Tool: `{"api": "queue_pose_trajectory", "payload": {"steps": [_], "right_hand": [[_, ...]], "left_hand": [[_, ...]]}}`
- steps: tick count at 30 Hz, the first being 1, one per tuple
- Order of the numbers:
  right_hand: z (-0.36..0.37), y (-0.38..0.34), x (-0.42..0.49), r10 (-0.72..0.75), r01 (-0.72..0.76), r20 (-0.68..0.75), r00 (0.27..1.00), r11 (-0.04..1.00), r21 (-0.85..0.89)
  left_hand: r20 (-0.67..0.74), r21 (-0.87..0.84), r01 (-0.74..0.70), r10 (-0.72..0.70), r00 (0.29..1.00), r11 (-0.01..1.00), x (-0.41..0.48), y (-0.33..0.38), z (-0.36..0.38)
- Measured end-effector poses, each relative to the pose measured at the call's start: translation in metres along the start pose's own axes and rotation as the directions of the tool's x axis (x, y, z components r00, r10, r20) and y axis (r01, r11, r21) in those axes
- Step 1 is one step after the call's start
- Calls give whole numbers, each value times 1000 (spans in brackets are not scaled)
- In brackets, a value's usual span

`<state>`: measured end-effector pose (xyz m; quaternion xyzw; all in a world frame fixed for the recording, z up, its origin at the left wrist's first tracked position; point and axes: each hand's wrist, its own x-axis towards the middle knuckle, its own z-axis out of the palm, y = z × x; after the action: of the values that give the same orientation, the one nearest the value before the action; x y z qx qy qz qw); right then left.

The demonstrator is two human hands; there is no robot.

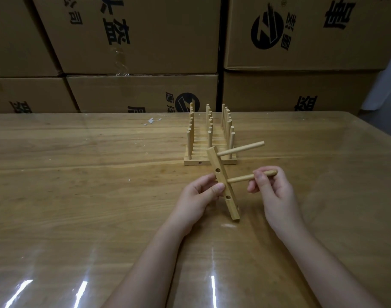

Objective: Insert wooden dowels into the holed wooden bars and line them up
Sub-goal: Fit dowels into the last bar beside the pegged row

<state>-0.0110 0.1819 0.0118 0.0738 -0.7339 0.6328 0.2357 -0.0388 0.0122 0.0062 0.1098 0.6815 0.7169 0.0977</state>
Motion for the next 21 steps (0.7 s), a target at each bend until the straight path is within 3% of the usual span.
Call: {"api": "queue_pose_trajectory", "payload": {"steps": [21], "right_hand": [[1, -5, -3, -16, 15, -14, 1000, 999, -50]], "left_hand": [[32, 6, -73, 73, 997, 997, -2, -2, 1]]}}
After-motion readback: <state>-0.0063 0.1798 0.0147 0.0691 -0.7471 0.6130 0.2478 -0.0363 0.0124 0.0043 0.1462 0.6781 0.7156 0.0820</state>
